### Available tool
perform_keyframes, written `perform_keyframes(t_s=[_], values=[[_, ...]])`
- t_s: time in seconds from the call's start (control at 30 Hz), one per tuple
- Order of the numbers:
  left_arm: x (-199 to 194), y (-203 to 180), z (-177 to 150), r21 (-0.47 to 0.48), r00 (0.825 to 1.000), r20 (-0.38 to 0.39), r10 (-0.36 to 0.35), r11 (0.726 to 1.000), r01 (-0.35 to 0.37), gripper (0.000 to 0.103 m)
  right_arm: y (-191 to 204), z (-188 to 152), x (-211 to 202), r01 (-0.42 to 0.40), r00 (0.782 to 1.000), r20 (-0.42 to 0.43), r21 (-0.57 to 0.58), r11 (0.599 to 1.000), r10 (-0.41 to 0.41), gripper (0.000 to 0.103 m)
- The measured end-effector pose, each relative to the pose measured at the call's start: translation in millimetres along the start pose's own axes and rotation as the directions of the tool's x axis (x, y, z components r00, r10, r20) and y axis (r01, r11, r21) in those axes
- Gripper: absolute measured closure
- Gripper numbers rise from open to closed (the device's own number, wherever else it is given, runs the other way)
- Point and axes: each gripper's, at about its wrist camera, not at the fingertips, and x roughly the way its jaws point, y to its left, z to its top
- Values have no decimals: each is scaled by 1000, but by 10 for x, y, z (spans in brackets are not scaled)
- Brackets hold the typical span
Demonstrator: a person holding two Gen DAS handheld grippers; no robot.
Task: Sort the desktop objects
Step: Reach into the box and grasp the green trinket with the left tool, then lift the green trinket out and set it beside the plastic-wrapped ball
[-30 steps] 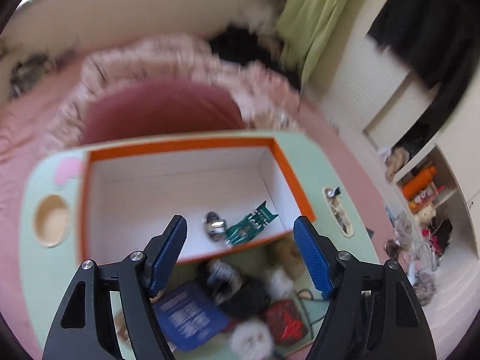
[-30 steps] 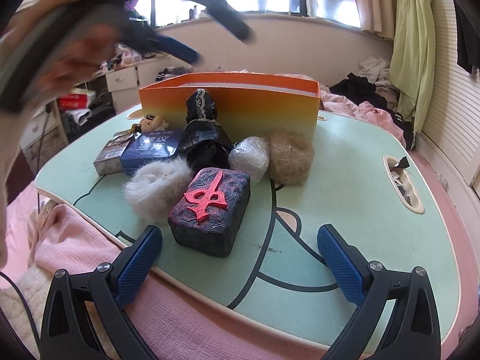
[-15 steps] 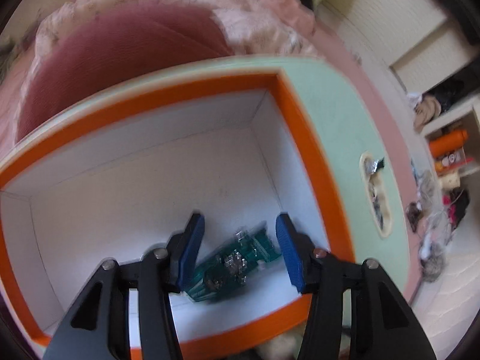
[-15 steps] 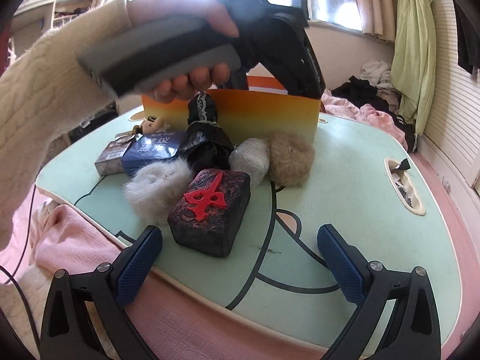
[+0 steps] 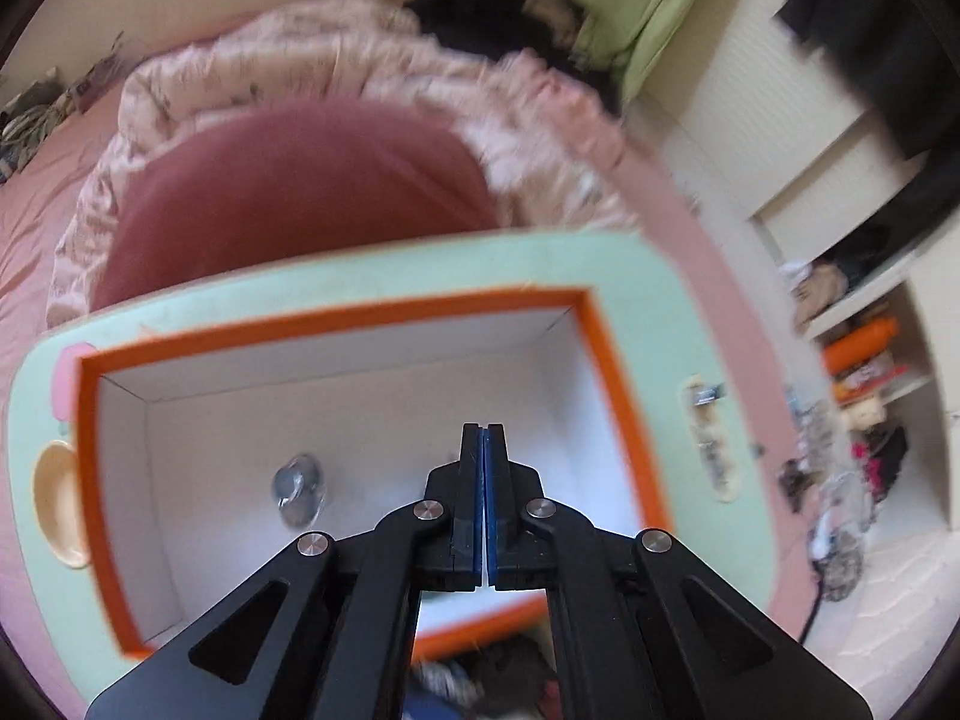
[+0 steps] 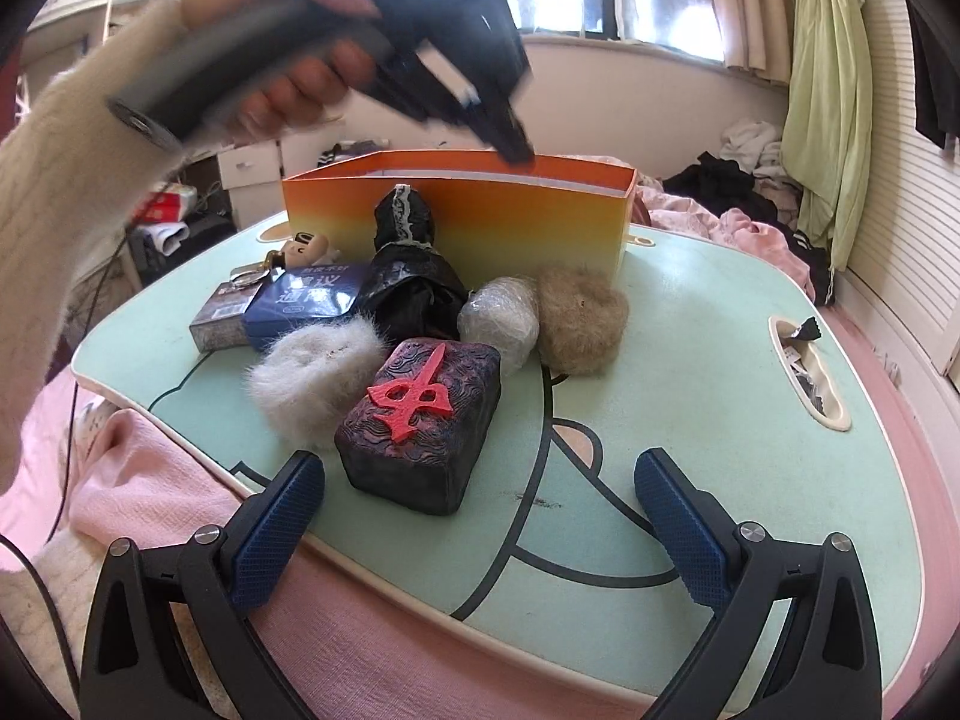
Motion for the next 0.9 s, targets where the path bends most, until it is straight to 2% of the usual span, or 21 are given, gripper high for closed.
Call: perform_keyframes(t_s=[0.1, 0.2, 0.23, 0.27, 0.3, 0.33, 0.43, 0.47, 0.53, 0.57, 0.63, 0.73, 0.9], values=[[-361, -85, -94, 37, 997, 69, -19, 999, 17, 103, 3, -1, -3, 0, 1000, 0, 0, 1000, 0, 1], [-253, -213, 88, 59, 997, 74, 20, 998, -25, 101, 5, -1, -3, 0, 1000, 0, -1, 1000, 0, 1], [-119, -223, 131, 52, 999, 33, 43, 998, -45, 87, -1, 1, 1, 0, 1000, 0, -1, 1000, 0, 1], [23, -209, 196, 38, 998, -18, 67, 997, -66, 66, 0, 0, -1, 0, 1000, 0, -1, 1000, 0, 1], [171, -176, 220, 14, 994, -68, 90, 996, -89, 58, -1, 1, 1, 0, 1000, 0, 0, 1000, 0, 1], [343, -126, 251, -18, 990, -101, 102, 994, -104, 55, 0, 2, 1, -1, 1000, 0, 0, 1000, 1, 1], [734, -94, 282, -39, 977, -181, 112, 992, -121, 55, 3, 2, 2, 0, 1000, 0, 0, 1000, 0, 1], [817, -94, 264, -40, 973, -203, 106, 992, -116, 58, 5, 2, 0, 0, 1000, 1, -1, 1000, 0, 1], [977, -130, 226, 2, 960, -233, 154, 987, -158, 67, 4, 3, 3, -1, 1000, 0, 0, 1000, 1, 1], [967, -153, 228, 18, 963, -209, 173, 985, -173, 71, 4, 3, 1, -2, 1000, 0, 1, 1000, 2, 1], [941, -137, 237, 7, 965, -199, 172, 985, -174, 71, 9, 4, 2, 0, 1000, 0, 0, 1000, 0, 1], [879, -65, 239, -23, 974, -181, 133, 990, -139, 72, 6, 4, 4, 0, 1000, 0, 0, 1000, 0, 1], [474, -16, 217, -49, 996, -59, 69, 996, -72, 73, 8, 4, 5, 0, 1000, 0, 0, 1000, 0, 1]])
